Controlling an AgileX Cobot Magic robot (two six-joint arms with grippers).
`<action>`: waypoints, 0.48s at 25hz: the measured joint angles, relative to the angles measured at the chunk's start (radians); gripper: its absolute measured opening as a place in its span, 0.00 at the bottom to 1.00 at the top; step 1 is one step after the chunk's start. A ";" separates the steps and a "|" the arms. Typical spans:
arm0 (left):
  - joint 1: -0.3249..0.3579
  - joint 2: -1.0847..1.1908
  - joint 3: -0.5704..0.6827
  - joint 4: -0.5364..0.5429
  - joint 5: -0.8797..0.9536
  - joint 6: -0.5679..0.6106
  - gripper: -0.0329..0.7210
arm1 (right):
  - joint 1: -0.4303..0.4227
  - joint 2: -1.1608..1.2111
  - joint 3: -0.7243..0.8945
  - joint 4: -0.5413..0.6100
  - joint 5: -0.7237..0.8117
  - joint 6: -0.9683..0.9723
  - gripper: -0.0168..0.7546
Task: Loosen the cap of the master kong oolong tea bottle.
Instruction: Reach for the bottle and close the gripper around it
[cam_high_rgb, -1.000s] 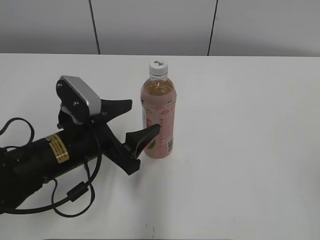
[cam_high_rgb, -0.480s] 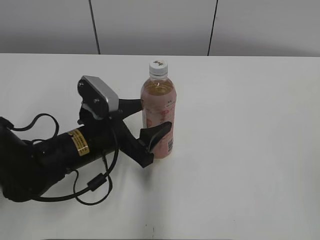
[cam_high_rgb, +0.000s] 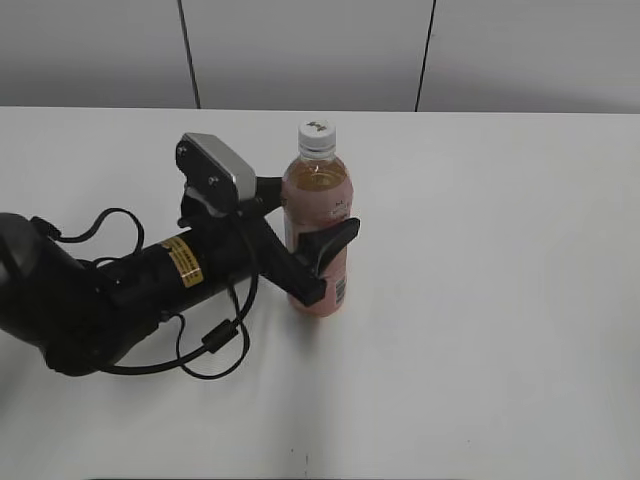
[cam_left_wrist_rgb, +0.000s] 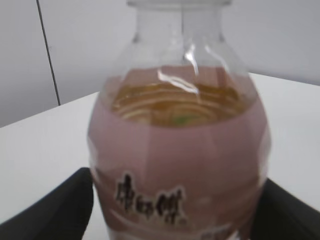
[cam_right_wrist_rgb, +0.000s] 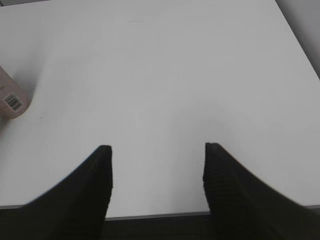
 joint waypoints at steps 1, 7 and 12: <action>0.000 0.000 -0.006 0.000 0.000 0.000 0.76 | 0.000 0.000 0.000 0.000 0.000 0.000 0.59; 0.000 0.000 -0.017 0.011 0.000 -0.003 0.76 | 0.000 0.000 0.000 0.000 0.000 0.000 0.59; 0.000 0.000 -0.017 0.028 0.000 -0.003 0.76 | 0.000 0.000 0.000 0.000 0.000 0.000 0.59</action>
